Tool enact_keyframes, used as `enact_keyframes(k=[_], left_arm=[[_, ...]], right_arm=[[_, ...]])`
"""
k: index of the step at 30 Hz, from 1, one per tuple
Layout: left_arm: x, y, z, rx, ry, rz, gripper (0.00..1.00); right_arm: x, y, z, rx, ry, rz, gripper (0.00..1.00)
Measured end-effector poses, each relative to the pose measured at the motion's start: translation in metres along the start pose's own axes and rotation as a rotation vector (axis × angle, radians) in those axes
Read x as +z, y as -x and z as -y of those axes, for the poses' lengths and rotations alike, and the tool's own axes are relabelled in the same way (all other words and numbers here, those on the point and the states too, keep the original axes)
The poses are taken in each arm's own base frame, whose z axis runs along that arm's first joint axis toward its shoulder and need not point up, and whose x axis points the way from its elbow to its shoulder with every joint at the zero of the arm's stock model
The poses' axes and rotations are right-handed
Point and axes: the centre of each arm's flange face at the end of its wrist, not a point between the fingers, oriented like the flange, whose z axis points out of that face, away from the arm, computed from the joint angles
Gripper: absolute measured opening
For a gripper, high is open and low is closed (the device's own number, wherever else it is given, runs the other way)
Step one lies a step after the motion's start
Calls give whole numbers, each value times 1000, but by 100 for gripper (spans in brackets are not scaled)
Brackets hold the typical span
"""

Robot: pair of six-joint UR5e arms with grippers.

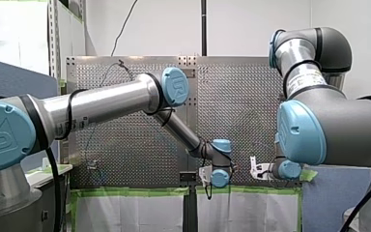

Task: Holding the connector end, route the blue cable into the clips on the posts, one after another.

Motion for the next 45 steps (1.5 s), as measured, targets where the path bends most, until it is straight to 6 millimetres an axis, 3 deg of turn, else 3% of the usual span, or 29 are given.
enact_keyframes(k=[7, 18, 27, 45], left_arm=[[-2, -1, 6, -1, -4, 1, 0], [2, -6, -4, 2, 9, -3, 0], [11, -30, -15, -21, 10, -34, 0], [27, -22, -18, -55, -4, -6, 0]], right_arm=[[6, -6, -1, 40, -51, -47, 0], [7, -8, -2, 79, -112, -70, 0], [12, -12, -14, 95, -98, -93, 0], [22, -17, -27, 105, -82, -109, 0]])
